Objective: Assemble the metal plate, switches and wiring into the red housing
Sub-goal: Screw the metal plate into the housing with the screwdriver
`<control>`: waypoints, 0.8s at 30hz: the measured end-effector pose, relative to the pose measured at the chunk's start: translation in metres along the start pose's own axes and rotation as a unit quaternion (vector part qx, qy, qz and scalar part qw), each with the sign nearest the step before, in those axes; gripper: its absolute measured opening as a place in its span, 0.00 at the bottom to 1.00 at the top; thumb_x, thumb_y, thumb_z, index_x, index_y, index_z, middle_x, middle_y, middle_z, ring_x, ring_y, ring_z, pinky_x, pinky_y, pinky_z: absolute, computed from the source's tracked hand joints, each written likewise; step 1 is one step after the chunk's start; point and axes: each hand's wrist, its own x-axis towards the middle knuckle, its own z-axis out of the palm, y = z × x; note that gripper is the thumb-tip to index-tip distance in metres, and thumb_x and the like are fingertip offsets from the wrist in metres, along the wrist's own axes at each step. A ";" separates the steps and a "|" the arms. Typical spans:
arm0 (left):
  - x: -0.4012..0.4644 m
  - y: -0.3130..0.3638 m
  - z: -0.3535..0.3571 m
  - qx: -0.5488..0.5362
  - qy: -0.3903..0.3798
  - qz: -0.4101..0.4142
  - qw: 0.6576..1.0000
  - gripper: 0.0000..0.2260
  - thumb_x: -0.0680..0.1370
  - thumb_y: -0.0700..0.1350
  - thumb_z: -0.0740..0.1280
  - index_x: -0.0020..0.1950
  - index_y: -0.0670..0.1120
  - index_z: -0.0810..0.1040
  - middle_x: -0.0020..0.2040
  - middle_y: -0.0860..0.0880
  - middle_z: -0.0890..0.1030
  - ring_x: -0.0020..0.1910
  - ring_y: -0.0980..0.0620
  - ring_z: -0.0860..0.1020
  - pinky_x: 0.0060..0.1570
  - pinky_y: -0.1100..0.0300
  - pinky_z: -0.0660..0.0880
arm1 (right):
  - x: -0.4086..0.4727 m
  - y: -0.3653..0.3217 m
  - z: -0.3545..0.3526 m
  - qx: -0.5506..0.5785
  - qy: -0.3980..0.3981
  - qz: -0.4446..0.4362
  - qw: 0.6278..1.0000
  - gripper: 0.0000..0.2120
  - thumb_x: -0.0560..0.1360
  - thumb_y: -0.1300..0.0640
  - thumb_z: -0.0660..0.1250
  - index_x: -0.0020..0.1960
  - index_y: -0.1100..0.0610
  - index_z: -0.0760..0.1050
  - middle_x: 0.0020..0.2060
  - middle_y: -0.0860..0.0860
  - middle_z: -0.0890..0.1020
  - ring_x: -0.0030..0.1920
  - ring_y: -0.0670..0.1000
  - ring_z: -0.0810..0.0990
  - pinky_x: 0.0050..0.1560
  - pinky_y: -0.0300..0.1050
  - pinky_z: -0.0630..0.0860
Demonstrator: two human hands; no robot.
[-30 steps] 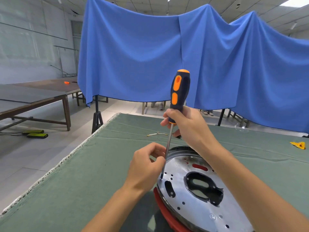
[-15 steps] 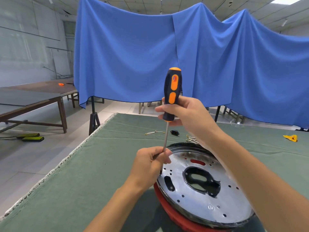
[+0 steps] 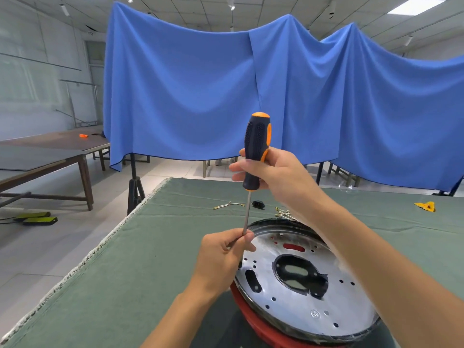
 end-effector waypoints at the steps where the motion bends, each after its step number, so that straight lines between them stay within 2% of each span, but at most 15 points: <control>1: 0.001 -0.001 0.000 0.014 -0.012 0.009 1.000 0.13 0.78 0.52 0.65 0.38 0.47 0.84 0.32 0.44 0.82 0.33 0.43 0.79 0.36 0.47 0.75 | -0.001 0.000 -0.002 -0.001 0.009 -0.010 1.000 0.03 0.74 0.61 0.70 0.45 0.60 0.76 0.38 0.53 0.84 0.39 0.51 0.83 0.42 0.42 0.80; 3: 0.001 -0.003 -0.001 0.038 -0.022 0.024 0.999 0.15 0.77 0.54 0.63 0.37 0.48 0.82 0.32 0.43 0.81 0.35 0.40 0.78 0.38 0.47 0.74 | -0.002 0.001 -0.002 -0.043 0.048 -0.025 0.998 0.10 0.70 0.57 0.74 0.42 0.61 0.76 0.33 0.52 0.83 0.35 0.51 0.83 0.42 0.45 0.81; 4: 0.000 -0.003 0.000 0.043 -0.019 0.030 0.998 0.14 0.77 0.53 0.63 0.36 0.48 0.82 0.32 0.46 0.82 0.35 0.43 0.78 0.39 0.47 0.74 | -0.002 0.001 -0.001 -0.084 0.071 -0.029 0.994 0.13 0.68 0.53 0.76 0.40 0.60 0.74 0.29 0.48 0.82 0.32 0.48 0.82 0.40 0.42 0.80; 6: -0.001 -0.002 0.000 0.038 0.002 0.036 0.999 0.10 0.76 0.50 0.67 0.36 0.52 0.81 0.32 0.52 0.82 0.33 0.49 0.79 0.38 0.52 0.75 | -0.002 0.001 0.005 -0.168 0.109 -0.044 0.979 0.19 0.66 0.46 0.76 0.37 0.54 0.68 0.23 0.42 0.75 0.25 0.40 0.77 0.31 0.32 0.72; 7: -0.001 -0.002 0.000 0.036 0.012 0.040 0.998 0.07 0.76 0.48 0.68 0.38 0.54 0.82 0.32 0.52 0.82 0.32 0.51 0.80 0.36 0.56 0.76 | -0.002 0.002 0.008 -0.195 0.116 -0.053 0.973 0.20 0.68 0.45 0.74 0.36 0.53 0.65 0.23 0.42 0.74 0.24 0.39 0.76 0.29 0.32 0.70; 9: -0.003 -0.003 0.000 0.037 0.031 0.052 0.997 0.04 0.76 0.46 0.70 0.44 0.54 0.84 0.33 0.49 0.83 0.32 0.52 0.81 0.35 0.58 0.78 | 0.000 0.000 0.011 -0.186 0.092 -0.051 0.977 0.17 0.72 0.45 0.70 0.39 0.56 0.67 0.29 0.46 0.77 0.26 0.39 0.75 0.31 0.33 0.71; 11: -0.003 -0.003 -0.001 0.041 0.042 0.052 0.997 0.06 0.75 0.49 0.69 0.48 0.52 0.85 0.34 0.49 0.83 0.33 0.53 0.82 0.37 0.53 0.79 | 0.003 -0.007 0.009 -0.115 0.032 -0.012 0.993 0.13 0.75 0.51 0.67 0.47 0.61 0.71 0.38 0.54 0.81 0.33 0.41 0.78 0.40 0.38 0.75; 14: -0.003 -0.003 -0.002 0.037 0.035 0.051 0.997 0.07 0.76 0.52 0.67 0.47 0.53 0.84 0.35 0.49 0.83 0.35 0.52 0.82 0.37 0.49 0.79 | 0.009 -0.018 -0.003 -0.052 -0.041 0.030 0.997 0.13 0.75 0.59 0.67 0.55 0.67 0.72 0.45 0.57 0.85 0.39 0.46 0.83 0.44 0.42 0.79; 17: -0.003 -0.005 -0.002 0.051 0.031 0.052 0.997 0.10 0.76 0.52 0.65 0.47 0.50 0.84 0.34 0.49 0.83 0.35 0.51 0.82 0.36 0.48 0.78 | 0.007 -0.021 -0.004 -0.056 -0.037 -0.005 0.998 0.12 0.74 0.60 0.70 0.49 0.69 0.73 0.39 0.59 0.83 0.38 0.53 0.84 0.44 0.48 0.81; 19: -0.003 -0.007 0.000 0.067 0.025 0.055 0.996 0.12 0.76 0.52 0.64 0.44 0.47 0.84 0.33 0.50 0.82 0.34 0.50 0.81 0.35 0.47 0.77 | 0.005 -0.018 0.000 -0.148 0.022 -0.052 0.987 0.15 0.70 0.53 0.74 0.41 0.62 0.71 0.34 0.56 0.80 0.38 0.58 0.83 0.43 0.55 0.80; 20: -0.003 -0.008 0.000 0.075 0.025 0.057 0.995 0.13 0.76 0.52 0.64 0.42 0.45 0.83 0.32 0.51 0.82 0.34 0.50 0.80 0.35 0.48 0.77 | 0.004 -0.017 0.002 -0.198 0.050 -0.065 0.977 0.19 0.69 0.48 0.75 0.38 0.58 0.69 0.33 0.55 0.78 0.39 0.59 0.81 0.42 0.54 0.78; 22: -0.004 -0.008 0.001 0.077 0.025 0.060 0.995 0.15 0.77 0.53 0.64 0.39 0.44 0.82 0.31 0.50 0.81 0.33 0.49 0.80 0.34 0.49 0.76 | 0.004 -0.016 0.003 -0.232 0.061 -0.063 0.969 0.21 0.69 0.43 0.73 0.38 0.55 0.65 0.34 0.54 0.77 0.39 0.57 0.81 0.41 0.51 0.77; 24: -0.005 -0.008 0.001 0.066 0.028 0.063 0.995 0.18 0.77 0.56 0.63 0.38 0.44 0.82 0.31 0.51 0.81 0.33 0.51 0.80 0.33 0.50 0.76 | 0.004 -0.016 0.001 -0.160 -0.004 -0.030 0.987 0.16 0.73 0.47 0.71 0.45 0.57 0.67 0.39 0.57 0.79 0.40 0.54 0.83 0.42 0.52 0.80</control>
